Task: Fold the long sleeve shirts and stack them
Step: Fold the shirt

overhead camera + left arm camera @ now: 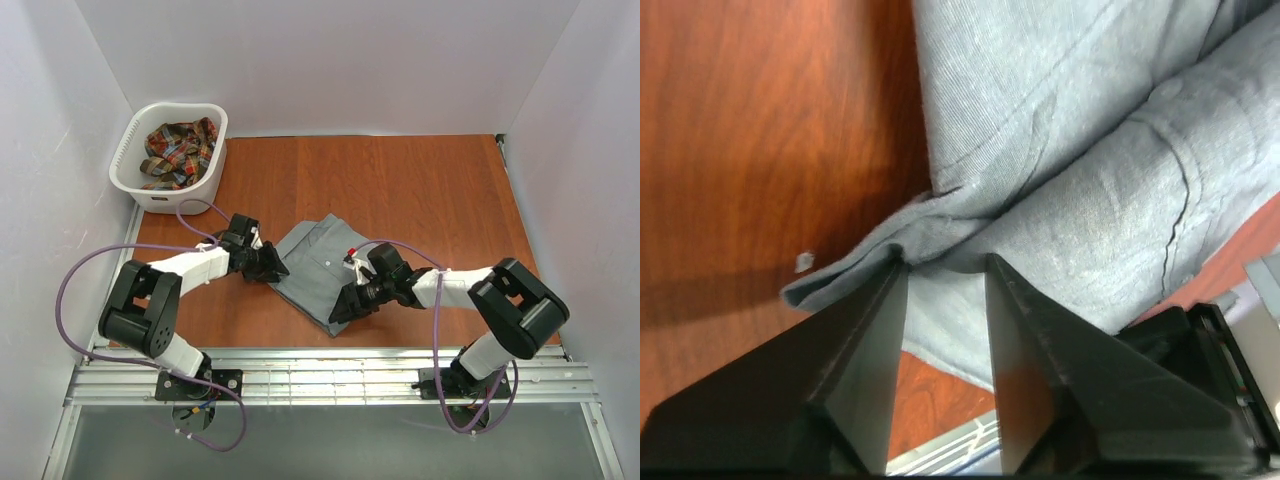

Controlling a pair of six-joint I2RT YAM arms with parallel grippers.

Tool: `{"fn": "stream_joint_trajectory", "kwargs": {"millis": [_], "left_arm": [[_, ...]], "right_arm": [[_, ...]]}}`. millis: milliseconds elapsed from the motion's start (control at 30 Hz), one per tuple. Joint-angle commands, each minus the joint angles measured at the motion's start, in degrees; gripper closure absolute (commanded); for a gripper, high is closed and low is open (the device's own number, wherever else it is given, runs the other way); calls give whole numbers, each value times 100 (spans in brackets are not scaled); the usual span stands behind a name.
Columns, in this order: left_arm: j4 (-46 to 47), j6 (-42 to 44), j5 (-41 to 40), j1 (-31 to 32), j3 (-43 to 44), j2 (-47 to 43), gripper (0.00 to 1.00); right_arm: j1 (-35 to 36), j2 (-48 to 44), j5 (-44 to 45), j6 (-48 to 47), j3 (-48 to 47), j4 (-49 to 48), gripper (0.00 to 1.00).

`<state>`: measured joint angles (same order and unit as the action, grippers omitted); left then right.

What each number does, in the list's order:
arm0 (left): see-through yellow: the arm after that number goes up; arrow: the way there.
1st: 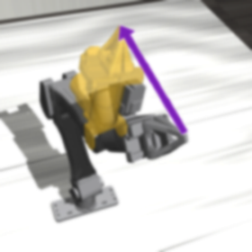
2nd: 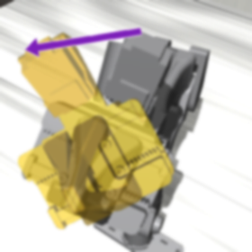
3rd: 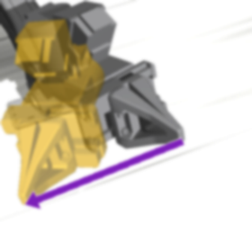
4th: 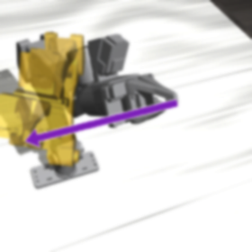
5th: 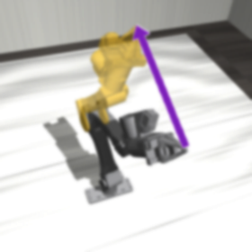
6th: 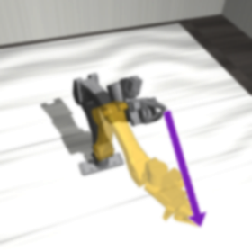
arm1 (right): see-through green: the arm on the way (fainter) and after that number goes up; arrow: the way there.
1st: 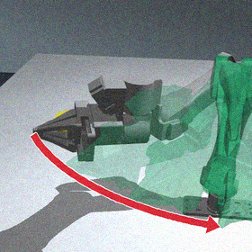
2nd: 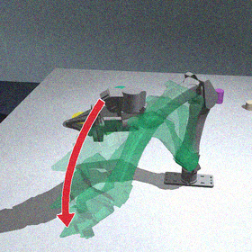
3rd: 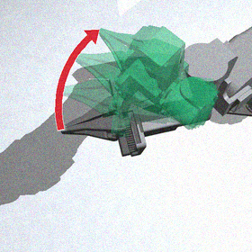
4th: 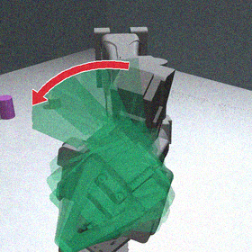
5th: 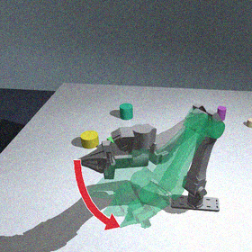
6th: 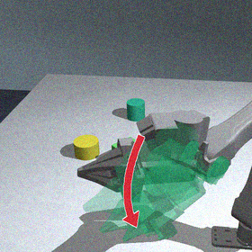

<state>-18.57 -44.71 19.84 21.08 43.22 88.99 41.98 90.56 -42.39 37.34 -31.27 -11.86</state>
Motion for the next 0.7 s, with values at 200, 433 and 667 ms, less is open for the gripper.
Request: {"fn": "stream_joint_trajectory", "kwargs": {"millis": [200,433,667], "left_arm": [[-481,-231,-234,326,301,-1727,53],[-192,-521,-182,766,82,-1148,63],[231,-600,-498,722,-182,-173,71]], "right_arm": [[310,-664,205,-140,-775,720,56],[636,180,477,-139,-952,404,57],[645,612,328,-131,-513,395,58]]}}
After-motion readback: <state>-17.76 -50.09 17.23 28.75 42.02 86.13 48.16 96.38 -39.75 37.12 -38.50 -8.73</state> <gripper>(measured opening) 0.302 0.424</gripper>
